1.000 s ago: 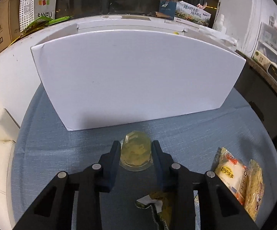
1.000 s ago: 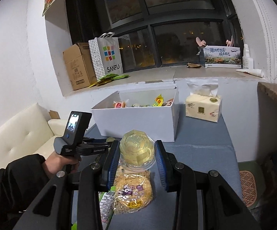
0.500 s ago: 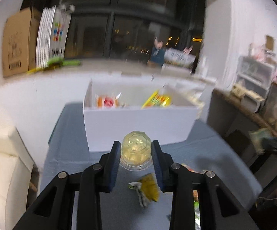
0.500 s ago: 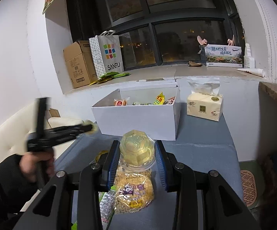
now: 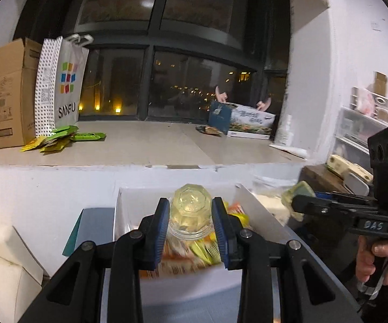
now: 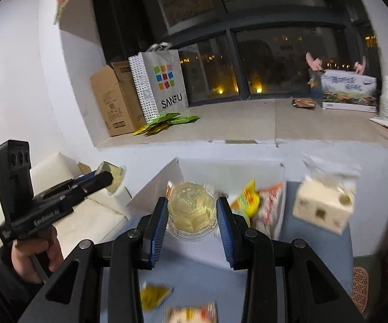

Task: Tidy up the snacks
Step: 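Carry both jelly cups into the white box and open both tools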

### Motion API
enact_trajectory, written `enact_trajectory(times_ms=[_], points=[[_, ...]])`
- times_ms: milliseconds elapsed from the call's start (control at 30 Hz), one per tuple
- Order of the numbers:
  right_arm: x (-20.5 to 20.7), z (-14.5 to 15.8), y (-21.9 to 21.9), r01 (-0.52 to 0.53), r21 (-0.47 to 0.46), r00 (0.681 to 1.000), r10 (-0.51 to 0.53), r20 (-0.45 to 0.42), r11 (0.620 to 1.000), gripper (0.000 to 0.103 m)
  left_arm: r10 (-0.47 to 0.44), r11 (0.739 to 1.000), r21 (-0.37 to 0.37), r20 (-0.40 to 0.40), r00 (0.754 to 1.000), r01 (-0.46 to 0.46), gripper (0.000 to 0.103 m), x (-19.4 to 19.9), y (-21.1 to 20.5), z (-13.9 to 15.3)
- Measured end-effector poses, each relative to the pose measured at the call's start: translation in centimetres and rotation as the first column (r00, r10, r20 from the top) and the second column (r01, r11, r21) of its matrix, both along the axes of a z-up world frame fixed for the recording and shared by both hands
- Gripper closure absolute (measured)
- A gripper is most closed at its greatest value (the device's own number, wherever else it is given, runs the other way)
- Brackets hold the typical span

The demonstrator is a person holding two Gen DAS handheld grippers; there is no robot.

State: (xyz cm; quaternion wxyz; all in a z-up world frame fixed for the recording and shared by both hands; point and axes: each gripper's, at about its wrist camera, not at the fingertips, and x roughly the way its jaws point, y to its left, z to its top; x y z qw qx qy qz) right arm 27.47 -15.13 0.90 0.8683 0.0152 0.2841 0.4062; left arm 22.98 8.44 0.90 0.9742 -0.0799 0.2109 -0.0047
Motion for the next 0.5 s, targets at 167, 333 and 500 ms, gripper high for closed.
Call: enact_trajectory(times_ms=[167,333,500], points=[[7.1,-1.0,4.6,0.02,-0.086,0.997,-0.026,-0.069,0.996,0.063,0.016,1.0,0.006,-0.077,0.997,-0.016,0.067,5.0,1.6,-1.2],[12.0,-3.4,7.4,0.031,-0.137,0.985,-0.054,-0.164,0.99,0.063,0.02,1.0,0.023,-0.158,0.987,-0.017,0.066,7.6,2.1,-3.2],[13.6,-4.5,8.7,0.055,-0.192,0.977,-0.092,-0.191,0.98,0.01,0.052,0.999,0.026,-0.219,0.974,-0.048,0.0,7.9,2.9,-4.5]])
